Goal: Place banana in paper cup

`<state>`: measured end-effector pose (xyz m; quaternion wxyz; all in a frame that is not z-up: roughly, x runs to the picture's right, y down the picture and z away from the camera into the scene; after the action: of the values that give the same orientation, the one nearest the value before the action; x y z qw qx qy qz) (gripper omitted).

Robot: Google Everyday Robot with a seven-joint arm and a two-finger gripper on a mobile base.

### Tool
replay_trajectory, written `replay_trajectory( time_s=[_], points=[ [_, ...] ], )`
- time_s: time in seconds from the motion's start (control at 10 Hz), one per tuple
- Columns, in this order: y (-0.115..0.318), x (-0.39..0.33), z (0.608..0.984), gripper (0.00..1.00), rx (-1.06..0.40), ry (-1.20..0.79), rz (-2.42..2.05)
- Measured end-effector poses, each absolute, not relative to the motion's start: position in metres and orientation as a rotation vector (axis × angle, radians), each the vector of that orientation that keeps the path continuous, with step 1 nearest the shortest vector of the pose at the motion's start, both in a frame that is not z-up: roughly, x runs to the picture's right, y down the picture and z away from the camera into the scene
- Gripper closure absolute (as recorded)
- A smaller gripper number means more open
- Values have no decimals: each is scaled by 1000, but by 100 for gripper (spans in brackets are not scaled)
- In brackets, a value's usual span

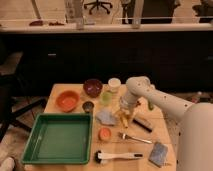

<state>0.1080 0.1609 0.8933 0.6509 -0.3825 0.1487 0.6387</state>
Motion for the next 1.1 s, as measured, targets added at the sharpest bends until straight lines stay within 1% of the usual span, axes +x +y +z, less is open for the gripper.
replay_trajectory(
  time_s=[0.1, 0.2, 0.3, 0.5, 0.6, 0.7, 1.1],
  points=[
    [161, 109, 893, 48, -875, 330, 1456],
    [160, 110, 893, 60, -882, 317, 1465],
    [160, 111, 893, 68, -886, 312, 1469],
    [159, 112, 892, 88, -889, 304, 1470],
    [159, 112, 890, 97, -887, 299, 1469],
    [159, 113, 887, 100, -884, 293, 1469],
    [148, 120, 873, 100, -859, 251, 1471]
  ],
)
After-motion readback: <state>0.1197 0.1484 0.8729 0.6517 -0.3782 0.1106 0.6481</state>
